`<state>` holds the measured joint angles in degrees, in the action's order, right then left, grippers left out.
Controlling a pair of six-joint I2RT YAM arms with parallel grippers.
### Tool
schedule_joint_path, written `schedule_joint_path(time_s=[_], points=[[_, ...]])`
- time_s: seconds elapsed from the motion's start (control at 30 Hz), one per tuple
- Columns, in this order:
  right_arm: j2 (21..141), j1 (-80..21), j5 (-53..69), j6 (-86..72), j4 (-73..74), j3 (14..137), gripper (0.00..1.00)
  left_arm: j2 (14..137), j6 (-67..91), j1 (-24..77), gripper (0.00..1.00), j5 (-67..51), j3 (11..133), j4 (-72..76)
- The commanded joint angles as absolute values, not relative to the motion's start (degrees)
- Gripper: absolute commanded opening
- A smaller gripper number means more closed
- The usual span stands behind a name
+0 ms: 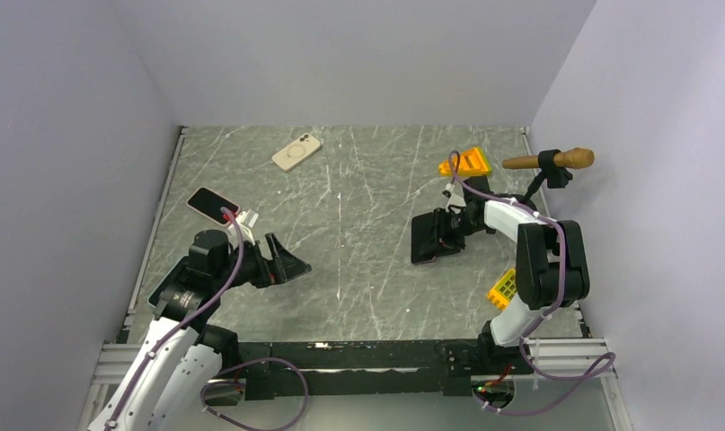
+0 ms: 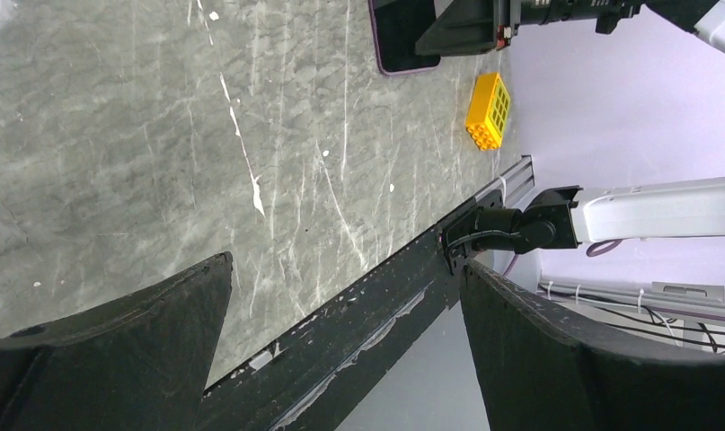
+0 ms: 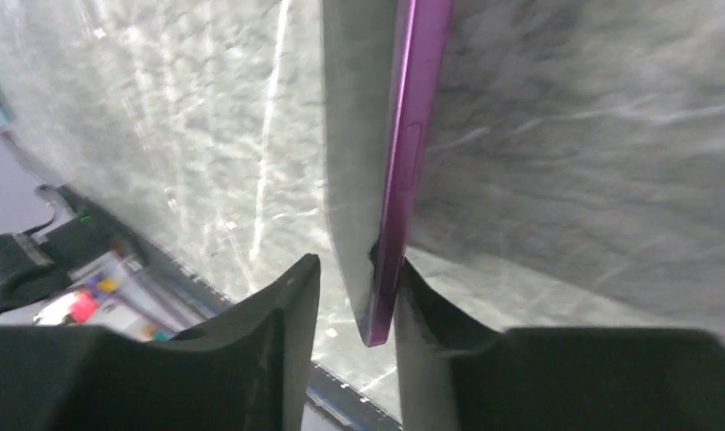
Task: Take the phone out of the phone case
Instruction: Place the phone at the center of the board, then pick up the phone at the center of the board.
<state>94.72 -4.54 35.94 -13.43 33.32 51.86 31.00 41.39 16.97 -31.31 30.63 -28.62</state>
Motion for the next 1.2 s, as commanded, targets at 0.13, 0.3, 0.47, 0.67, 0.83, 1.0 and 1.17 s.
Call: schedule_joint_path(time_s=[0.13, 0.3, 0.47, 0.67, 0.83, 1.0, 1.17], points=[[87.52, -7.07, 8.19, -13.89, 41.01, 59.01, 0.84, 32.08, 40.83, 17.14, 0.99, -30.14, 34.34, -29.64], [77.51, -17.88, -3.78, -19.10, 46.80, 62.79, 0.86, 34.03, 41.34, 17.10, 0.99, -19.69, 36.31, -36.89], [66.59, -33.92, 7.47, -31.88, 33.42, 53.16, 0.86, 39.90, 43.58, 16.88, 0.99, -9.08, 37.49, -41.58], [60.71, -47.07, 13.38, -44.96, 13.87, 40.03, 0.87, 51.62, 44.88, 13.40, 0.99, 4.01, 42.82, -46.73], [63.69, -51.53, 9.33, -43.22, 17.23, 44.62, 0.88, 61.36, 44.33, -1.82, 0.99, -4.13, 42.06, -36.66], [60.44, -51.69, 8.13, -43.06, 18.06, 43.70, 0.89, 74.08, 46.37, -9.31, 0.99, -0.18, 50.81, -37.55], [54.80, -51.75, 5.70, -43.21, 19.23, 41.06, 0.91, 87.93, 45.70, -14.17, 1.00, -0.13, 61.34, -38.58]])
